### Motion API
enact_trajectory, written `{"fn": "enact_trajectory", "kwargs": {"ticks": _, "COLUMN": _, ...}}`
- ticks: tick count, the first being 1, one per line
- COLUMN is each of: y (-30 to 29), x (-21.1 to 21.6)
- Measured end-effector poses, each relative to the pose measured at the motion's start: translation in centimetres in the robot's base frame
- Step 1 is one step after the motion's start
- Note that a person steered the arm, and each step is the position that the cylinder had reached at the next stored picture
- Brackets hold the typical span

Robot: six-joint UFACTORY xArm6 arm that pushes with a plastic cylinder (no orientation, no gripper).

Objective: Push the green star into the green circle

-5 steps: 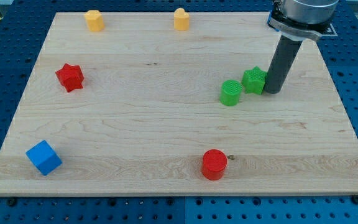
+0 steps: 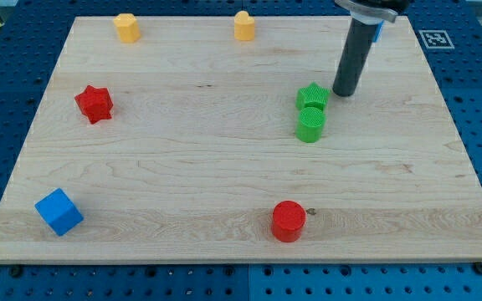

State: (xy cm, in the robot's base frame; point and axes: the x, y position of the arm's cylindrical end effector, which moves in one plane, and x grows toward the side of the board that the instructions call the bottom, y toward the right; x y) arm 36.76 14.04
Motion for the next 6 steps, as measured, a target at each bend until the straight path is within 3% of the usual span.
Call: {"fn": "enact_trajectory", "kwargs": {"ticks": 6, "y": -3.0, "x": 1.1}}
